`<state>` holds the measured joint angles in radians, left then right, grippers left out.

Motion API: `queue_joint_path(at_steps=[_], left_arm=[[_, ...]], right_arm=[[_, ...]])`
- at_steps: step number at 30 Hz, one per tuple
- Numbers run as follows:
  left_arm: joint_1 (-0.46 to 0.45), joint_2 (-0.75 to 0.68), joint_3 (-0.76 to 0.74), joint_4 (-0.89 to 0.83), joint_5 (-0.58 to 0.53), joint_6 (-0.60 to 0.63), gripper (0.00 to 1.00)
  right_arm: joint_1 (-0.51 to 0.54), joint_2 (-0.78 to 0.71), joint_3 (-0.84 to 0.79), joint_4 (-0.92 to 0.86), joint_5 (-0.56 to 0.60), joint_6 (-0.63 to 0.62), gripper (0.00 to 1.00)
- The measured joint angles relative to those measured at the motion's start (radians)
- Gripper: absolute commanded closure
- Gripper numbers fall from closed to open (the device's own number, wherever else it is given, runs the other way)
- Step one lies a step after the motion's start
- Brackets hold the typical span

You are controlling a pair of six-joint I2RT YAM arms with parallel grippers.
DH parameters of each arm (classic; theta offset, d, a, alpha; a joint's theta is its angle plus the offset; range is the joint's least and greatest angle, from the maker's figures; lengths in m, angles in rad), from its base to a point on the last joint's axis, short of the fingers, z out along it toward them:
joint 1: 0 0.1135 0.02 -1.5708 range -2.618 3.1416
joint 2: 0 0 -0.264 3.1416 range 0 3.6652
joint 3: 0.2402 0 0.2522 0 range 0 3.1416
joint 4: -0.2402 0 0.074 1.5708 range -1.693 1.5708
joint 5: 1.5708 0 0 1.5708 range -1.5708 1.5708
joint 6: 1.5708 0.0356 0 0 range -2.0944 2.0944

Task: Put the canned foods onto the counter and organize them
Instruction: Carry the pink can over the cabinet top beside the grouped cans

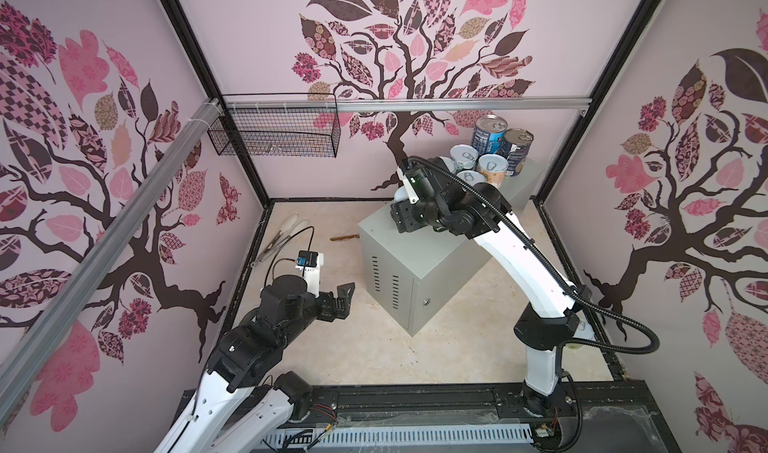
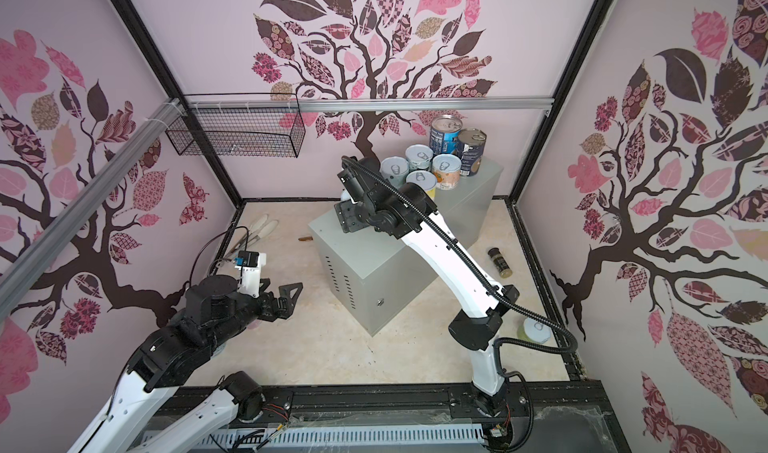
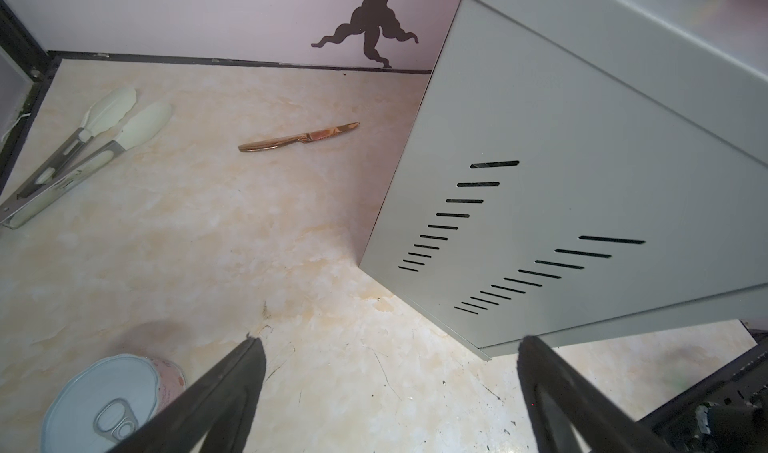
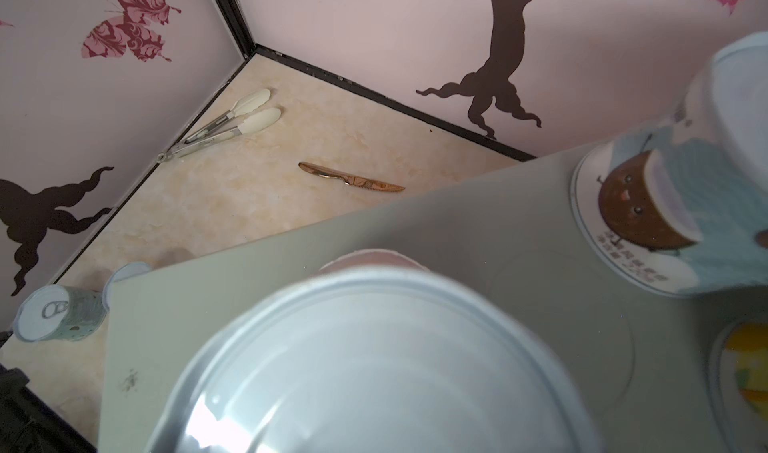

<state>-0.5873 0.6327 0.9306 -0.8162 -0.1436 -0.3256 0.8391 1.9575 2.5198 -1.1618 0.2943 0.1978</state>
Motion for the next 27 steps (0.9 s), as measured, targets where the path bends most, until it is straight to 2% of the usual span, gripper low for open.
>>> queue_joint_path(at_steps=[9,17,27], left_arm=[[-0.048,-0.009,-0.016,0.013,-0.021,0.006,0.02],[-0.055,-0.026,-0.032,0.021,-0.035,0.009,0.02],[-0.055,-0.039,-0.032,0.021,-0.047,0.009,0.02]], right_arm=[[-0.053,0.032,0.015,0.045,0.032,0.0,0.29],[-0.082,0.05,0.026,0.048,0.047,-0.011,0.15],[-0.082,0.05,0.026,0.052,0.055,-0.019,0.08]])
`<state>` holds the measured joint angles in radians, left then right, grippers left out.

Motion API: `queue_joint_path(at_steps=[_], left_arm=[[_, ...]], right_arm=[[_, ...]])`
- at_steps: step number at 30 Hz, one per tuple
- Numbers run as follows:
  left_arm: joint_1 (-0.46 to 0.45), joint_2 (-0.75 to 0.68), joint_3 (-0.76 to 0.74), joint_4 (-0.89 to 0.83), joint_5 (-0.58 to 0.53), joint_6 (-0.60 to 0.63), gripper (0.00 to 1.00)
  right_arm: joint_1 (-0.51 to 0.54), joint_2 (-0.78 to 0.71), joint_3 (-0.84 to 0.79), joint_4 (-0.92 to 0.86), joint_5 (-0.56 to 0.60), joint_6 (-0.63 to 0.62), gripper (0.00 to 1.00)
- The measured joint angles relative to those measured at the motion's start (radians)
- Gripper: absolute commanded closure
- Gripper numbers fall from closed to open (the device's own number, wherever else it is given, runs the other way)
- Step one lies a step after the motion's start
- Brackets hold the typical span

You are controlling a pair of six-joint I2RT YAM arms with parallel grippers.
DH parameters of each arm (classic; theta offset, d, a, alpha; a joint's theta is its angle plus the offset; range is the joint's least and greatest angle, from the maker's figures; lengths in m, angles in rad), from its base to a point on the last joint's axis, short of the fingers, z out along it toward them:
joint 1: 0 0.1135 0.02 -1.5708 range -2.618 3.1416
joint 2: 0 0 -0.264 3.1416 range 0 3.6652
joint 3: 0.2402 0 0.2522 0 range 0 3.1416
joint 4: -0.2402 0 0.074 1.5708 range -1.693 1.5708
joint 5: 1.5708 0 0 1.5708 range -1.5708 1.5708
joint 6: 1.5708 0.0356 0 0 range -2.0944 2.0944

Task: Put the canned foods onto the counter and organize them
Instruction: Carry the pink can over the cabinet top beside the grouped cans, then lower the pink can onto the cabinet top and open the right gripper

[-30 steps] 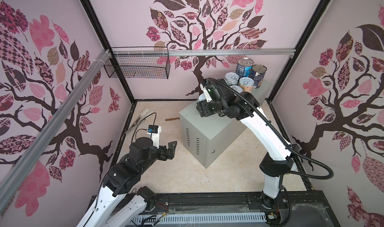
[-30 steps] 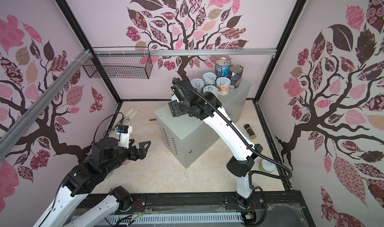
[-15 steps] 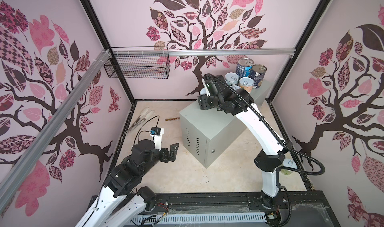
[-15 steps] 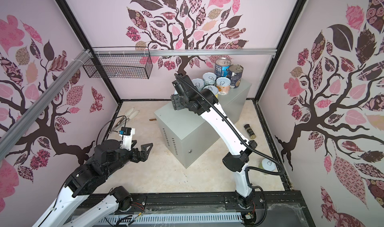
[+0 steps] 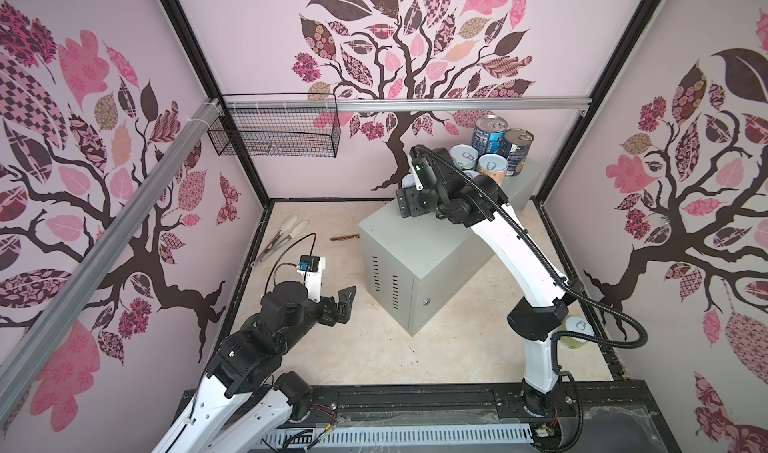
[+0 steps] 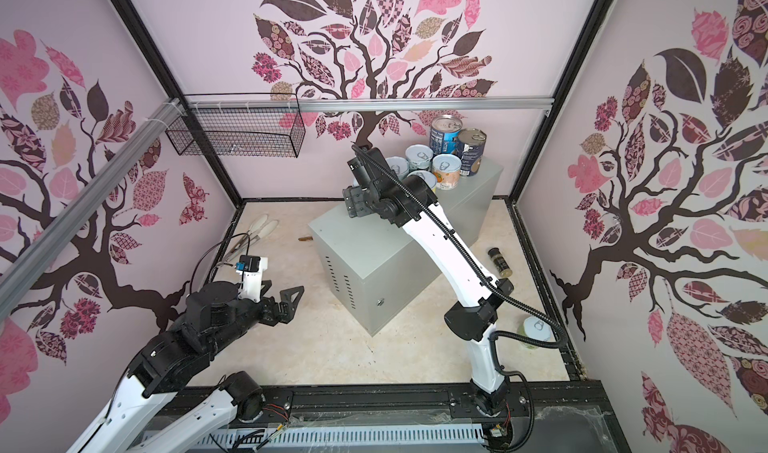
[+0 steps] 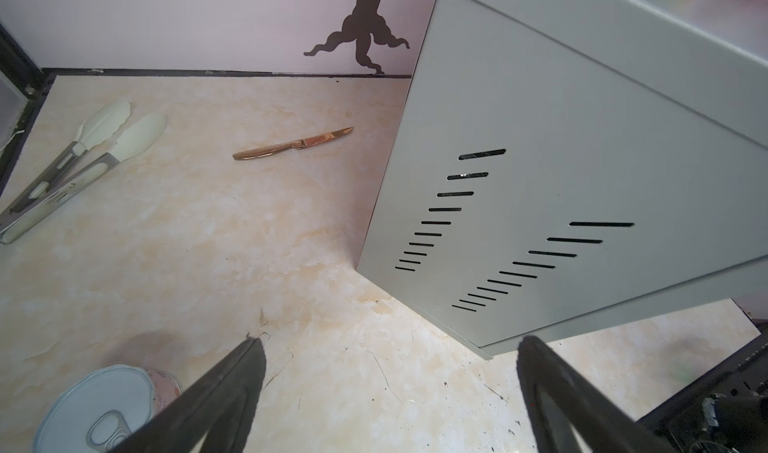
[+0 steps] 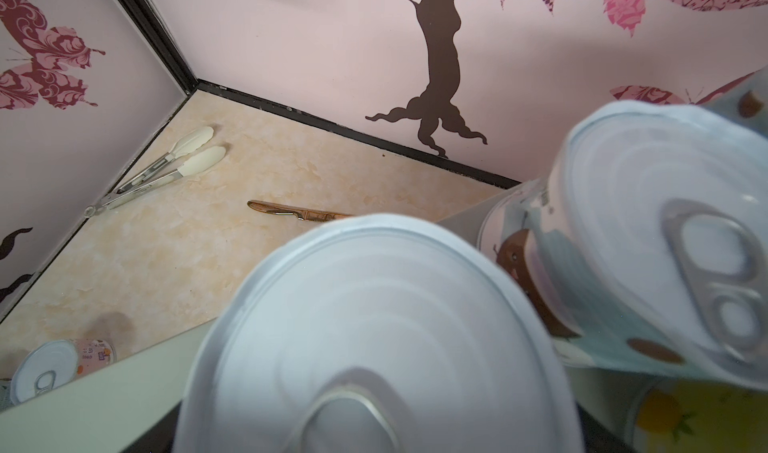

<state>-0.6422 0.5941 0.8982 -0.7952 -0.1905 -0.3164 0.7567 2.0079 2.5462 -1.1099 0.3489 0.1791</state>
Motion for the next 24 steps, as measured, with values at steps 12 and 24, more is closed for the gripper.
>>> queue_joint_path(at_steps=[12,24], left_arm=[[0.0,0.039,0.04,-0.029,-0.002,0.003,0.02],[0.0,0.121,0.276,-0.056,-0.01,0.024,0.09]], right_arm=[[0.0,-0.042,-0.053,0.047,-0.014,-0.001,0.0],[0.0,-0.249,-0.167,0.115,-0.063,-0.001,0.0]])
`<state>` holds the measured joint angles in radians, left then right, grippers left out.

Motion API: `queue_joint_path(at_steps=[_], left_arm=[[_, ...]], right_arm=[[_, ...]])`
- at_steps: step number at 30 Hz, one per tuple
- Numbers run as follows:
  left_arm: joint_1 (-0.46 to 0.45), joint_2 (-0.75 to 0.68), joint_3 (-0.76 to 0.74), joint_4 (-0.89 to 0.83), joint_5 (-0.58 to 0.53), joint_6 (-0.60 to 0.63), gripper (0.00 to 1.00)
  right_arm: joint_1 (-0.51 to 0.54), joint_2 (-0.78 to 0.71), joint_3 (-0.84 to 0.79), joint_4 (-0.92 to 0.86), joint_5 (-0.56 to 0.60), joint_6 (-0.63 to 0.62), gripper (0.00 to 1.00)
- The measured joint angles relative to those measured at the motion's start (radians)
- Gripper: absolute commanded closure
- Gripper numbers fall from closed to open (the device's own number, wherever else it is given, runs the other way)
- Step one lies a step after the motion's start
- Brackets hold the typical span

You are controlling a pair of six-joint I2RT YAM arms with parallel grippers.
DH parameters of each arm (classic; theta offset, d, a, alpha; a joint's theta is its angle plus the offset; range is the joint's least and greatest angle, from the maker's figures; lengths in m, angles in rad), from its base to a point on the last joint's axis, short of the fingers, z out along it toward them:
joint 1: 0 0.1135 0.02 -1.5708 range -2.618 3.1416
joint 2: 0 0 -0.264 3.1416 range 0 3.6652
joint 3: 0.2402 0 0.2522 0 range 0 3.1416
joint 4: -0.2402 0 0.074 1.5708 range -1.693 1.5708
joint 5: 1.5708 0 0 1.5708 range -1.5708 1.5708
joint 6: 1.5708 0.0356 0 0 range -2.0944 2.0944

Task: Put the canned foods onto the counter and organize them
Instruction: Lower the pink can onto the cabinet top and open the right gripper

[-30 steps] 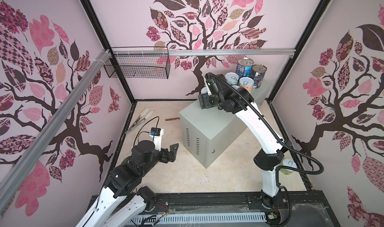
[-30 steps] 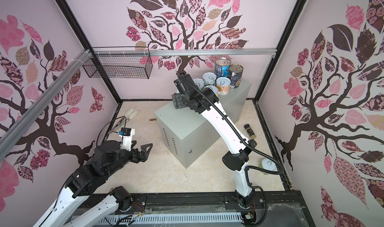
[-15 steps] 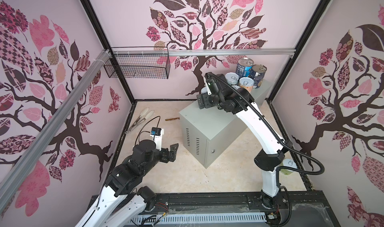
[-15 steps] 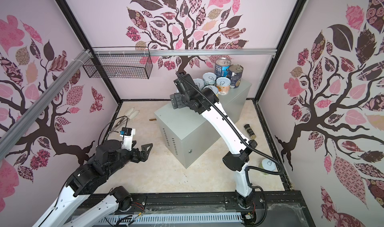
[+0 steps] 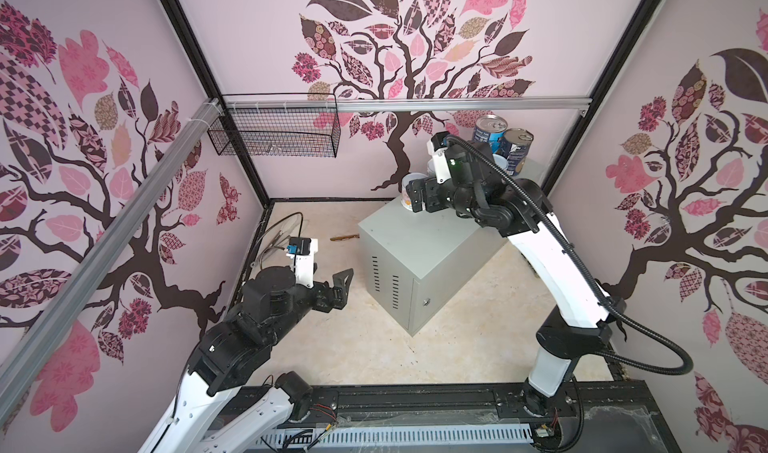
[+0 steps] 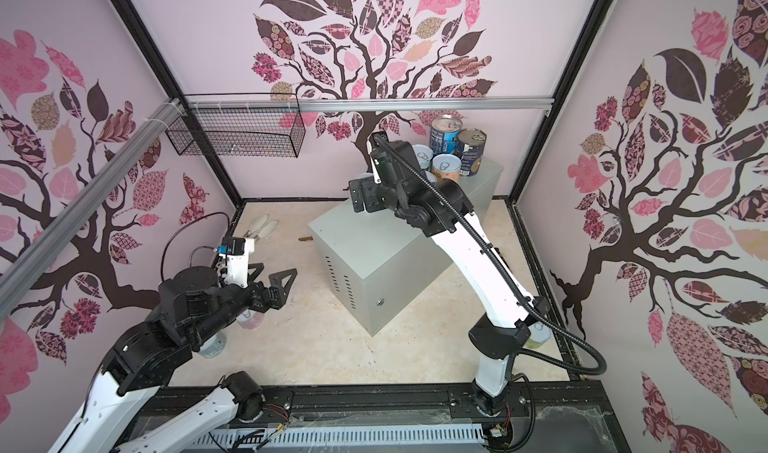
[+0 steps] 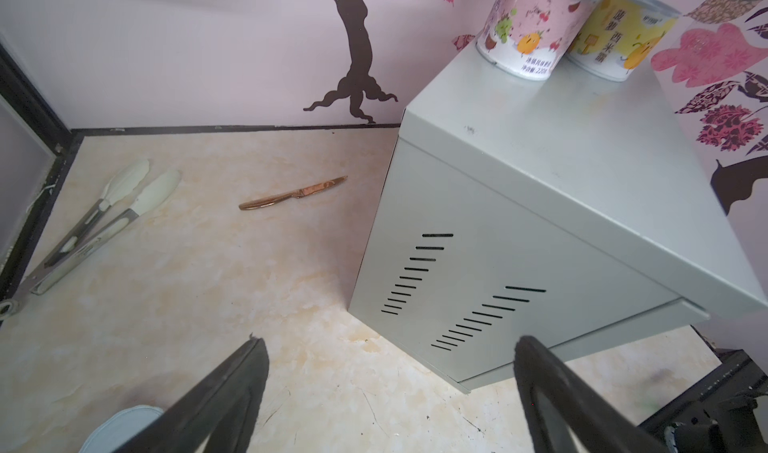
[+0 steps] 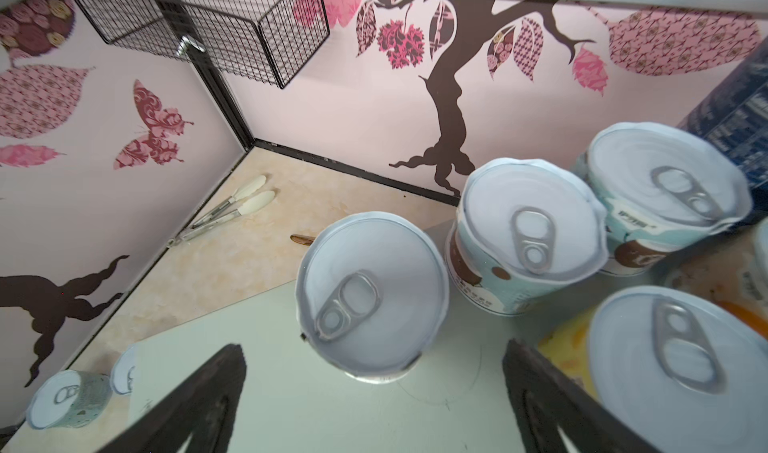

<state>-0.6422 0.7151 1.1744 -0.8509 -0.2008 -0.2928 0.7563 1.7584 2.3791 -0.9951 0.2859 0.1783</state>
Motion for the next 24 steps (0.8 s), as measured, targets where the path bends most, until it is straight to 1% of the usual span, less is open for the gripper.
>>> queue_joint_path(at_steps=[1,3,5,7,13,19,24], left_arm=[[0.0,0.019,0.023,0.0,-0.002,0.007,0.12],[0.0,0.059,0.066,-0.001,-0.006,0.019,0.21],[0.0,0.12,0.117,0.002,-0.006,0.034,0.29],[0.0,0.185,0.161,0.01,0.003,0.042,0.34],[0.0,0.384,0.283,0.038,0.033,0.06,0.43],[0.0,0.529,0.414,0.067,0.056,0.069,0.48],[-0.026,0.632,0.501,0.094,0.055,0.076,0.49]], right_arm=[[0.0,-0.034,-0.037,0.014,-0.002,0.001,0.0],[0.0,-0.111,-0.13,0.05,-0.004,0.001,0.0],[0.0,-0.205,-0.248,0.098,-0.003,0.003,0.0],[0.0,-0.293,-0.359,0.139,-0.002,0.005,0.0],[-0.027,-0.517,-0.624,0.242,0.011,0.032,0.0],[-0.045,-0.719,-0.899,0.337,0.054,0.081,0.0],[-0.045,-0.813,-1.028,0.372,0.077,0.097,0.0]])
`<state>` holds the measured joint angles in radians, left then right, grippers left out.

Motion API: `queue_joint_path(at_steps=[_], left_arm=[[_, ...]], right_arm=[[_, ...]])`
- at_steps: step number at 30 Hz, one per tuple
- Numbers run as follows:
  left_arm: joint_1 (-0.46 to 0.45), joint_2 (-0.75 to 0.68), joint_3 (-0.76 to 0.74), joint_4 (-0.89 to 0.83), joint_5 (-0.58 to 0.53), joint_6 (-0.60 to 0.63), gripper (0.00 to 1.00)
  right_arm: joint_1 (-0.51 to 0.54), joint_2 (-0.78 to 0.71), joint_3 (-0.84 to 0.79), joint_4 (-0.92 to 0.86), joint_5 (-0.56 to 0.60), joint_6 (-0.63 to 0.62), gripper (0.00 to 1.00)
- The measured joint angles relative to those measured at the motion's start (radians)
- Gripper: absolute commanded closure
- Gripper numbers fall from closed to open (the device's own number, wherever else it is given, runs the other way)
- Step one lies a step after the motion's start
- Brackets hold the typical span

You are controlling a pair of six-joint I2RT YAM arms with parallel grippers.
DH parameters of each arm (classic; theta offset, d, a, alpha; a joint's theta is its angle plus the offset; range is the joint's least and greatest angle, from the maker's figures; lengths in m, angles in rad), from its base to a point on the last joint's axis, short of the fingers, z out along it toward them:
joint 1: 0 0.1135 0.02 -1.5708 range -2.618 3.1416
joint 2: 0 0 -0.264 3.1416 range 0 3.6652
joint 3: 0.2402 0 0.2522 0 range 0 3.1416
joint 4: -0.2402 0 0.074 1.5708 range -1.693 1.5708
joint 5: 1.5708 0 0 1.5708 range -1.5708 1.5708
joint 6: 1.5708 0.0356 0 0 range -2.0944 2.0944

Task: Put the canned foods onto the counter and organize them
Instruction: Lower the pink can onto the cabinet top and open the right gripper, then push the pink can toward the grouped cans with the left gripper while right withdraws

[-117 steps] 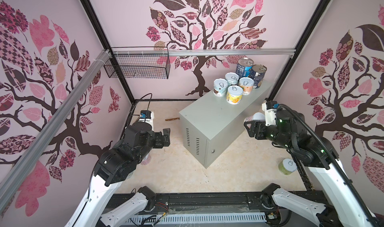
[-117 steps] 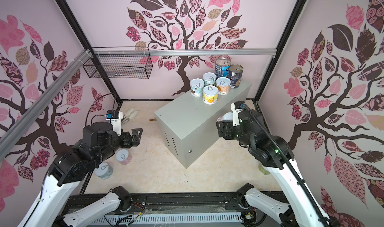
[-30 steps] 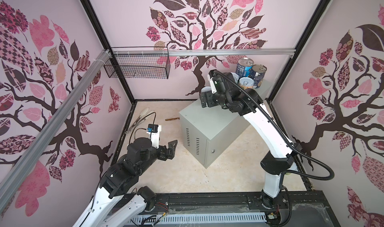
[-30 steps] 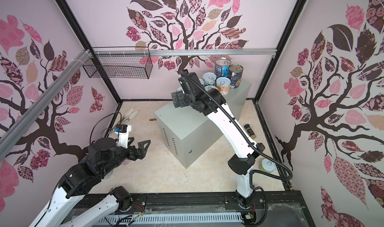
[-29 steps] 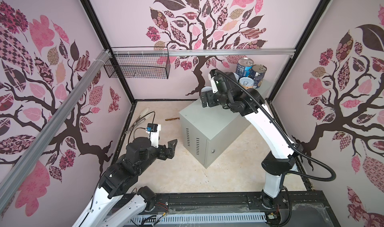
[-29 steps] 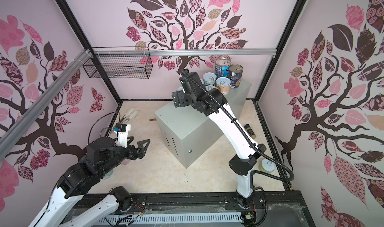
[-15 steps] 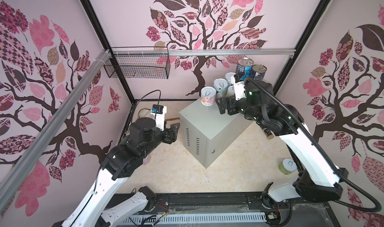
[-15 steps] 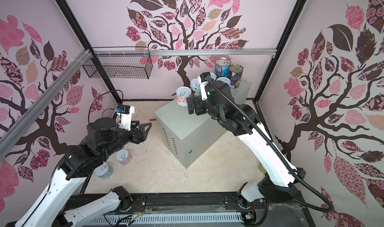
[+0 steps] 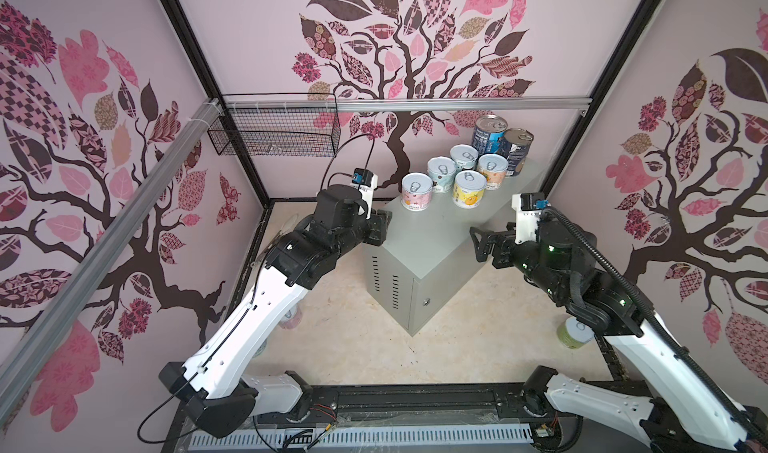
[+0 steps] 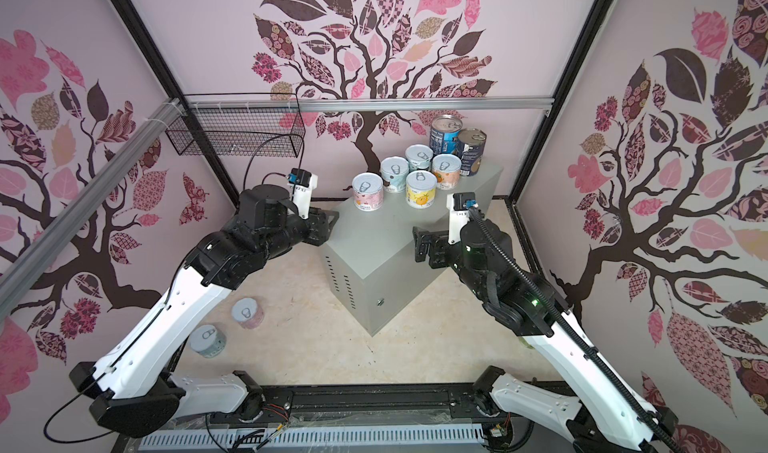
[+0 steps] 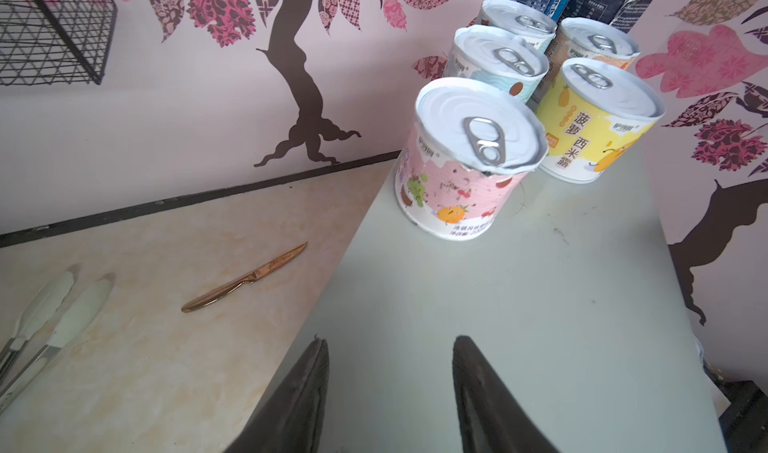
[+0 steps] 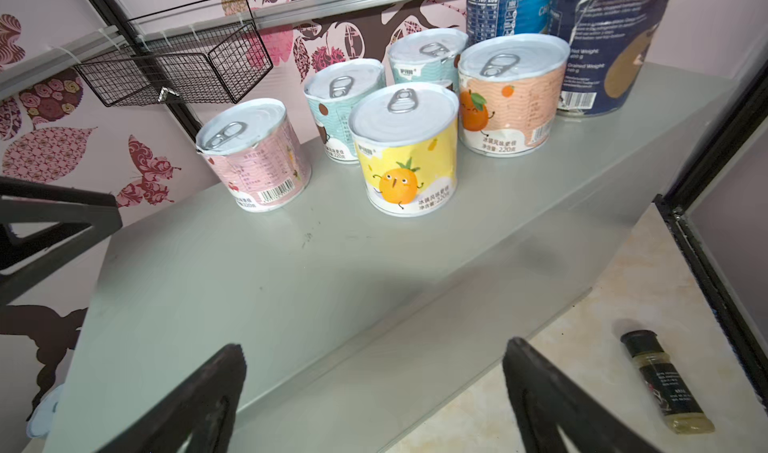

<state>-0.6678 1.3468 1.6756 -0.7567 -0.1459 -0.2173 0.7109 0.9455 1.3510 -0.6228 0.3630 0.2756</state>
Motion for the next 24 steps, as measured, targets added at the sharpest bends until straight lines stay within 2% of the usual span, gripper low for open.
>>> queue_joint_path(at_steps=[11,24], left_arm=[[-0.027,0.148,0.069,0.017,-0.01,0.015,0.5],[-0.033,0.216,0.105,0.061,-0.008,0.016,0.5]], right_arm=[[0.0,-0.098,-0.124,0.024,0.008,0.013,0.0],[0.0,-0.104,-0.137,0.023,0.011,0.008,0.0]])
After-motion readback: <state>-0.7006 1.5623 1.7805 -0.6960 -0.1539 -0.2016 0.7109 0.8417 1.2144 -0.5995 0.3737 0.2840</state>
